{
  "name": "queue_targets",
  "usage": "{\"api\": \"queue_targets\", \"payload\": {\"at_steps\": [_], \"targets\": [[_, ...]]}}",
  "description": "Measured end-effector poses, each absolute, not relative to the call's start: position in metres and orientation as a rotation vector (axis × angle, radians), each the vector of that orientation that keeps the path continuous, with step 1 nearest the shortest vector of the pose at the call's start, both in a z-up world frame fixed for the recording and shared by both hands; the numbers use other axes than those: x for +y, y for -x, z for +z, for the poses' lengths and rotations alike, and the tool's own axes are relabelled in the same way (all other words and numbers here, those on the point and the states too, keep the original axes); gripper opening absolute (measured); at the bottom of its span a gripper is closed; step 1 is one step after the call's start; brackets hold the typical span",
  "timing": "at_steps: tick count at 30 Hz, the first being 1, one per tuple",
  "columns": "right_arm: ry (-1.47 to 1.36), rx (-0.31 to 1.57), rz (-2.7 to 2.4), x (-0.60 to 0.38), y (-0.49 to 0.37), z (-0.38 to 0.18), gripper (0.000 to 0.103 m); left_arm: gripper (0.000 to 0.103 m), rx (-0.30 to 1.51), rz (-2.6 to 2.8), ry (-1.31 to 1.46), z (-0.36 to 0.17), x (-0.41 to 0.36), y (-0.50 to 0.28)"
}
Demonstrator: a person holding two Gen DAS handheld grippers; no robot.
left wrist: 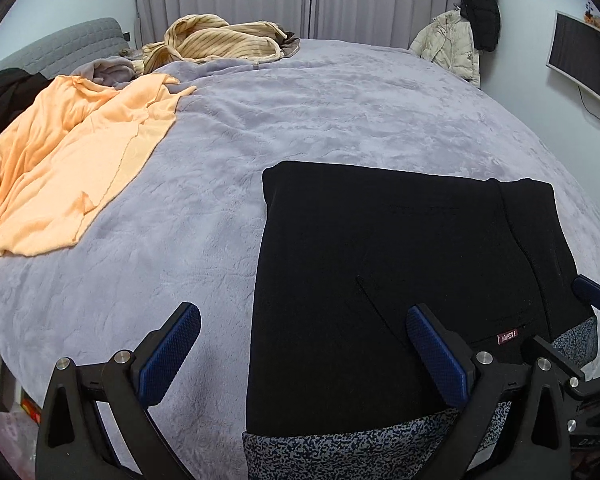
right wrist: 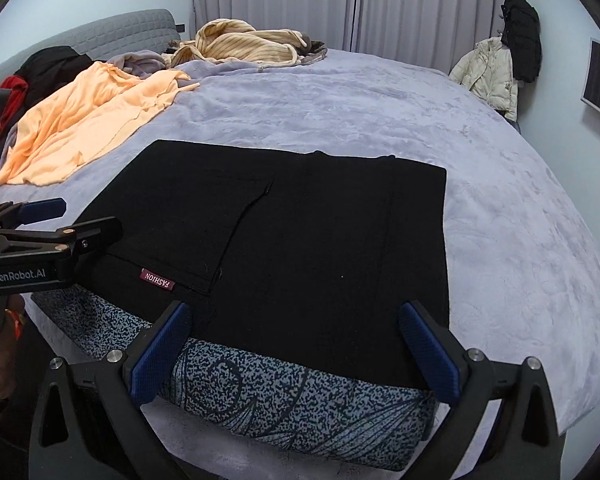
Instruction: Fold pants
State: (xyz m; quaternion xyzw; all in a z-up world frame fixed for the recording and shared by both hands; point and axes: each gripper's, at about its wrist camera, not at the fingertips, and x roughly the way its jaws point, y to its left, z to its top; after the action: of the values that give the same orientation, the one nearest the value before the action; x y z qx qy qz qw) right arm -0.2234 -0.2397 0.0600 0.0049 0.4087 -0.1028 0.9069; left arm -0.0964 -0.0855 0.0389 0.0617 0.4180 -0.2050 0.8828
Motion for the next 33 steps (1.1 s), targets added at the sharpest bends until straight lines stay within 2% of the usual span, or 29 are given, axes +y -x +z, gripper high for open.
{"api": "queue_targets", "payload": {"at_steps": [4, 10, 23, 29, 33], "targets": [[0.003, 0.831, -0.229, -0.236, 0.228, 0.061, 0.103, 0.103, 0.861, -0.413, -0.121, 0.04, -0.084, 0.101], [-0.018, 0.767, -0.302, -0.227, 0.247, 0.082, 0.103, 0.103, 0.749, -0.447, -0.103, 0.063, -0.066, 0.137], [-0.15, 0.886, -0.354, -0.254, 0.248, 0.04, 0.103, 0.103, 0.911, -0.523, -0.024, 0.019, -0.057, 0.124], [-0.073, 0.68, -0.359, -0.241, 0.268, 0.092, 0.103, 0.103, 0.815, -0.467, 0.002, 0.053, -0.04, 0.125], [-0.162, 0.727, -0.221, -0.234, 0.261, 0.076, 0.103, 0.103, 0.916, -0.451, 0.024, 0.028, -0.038, 0.112]]}}
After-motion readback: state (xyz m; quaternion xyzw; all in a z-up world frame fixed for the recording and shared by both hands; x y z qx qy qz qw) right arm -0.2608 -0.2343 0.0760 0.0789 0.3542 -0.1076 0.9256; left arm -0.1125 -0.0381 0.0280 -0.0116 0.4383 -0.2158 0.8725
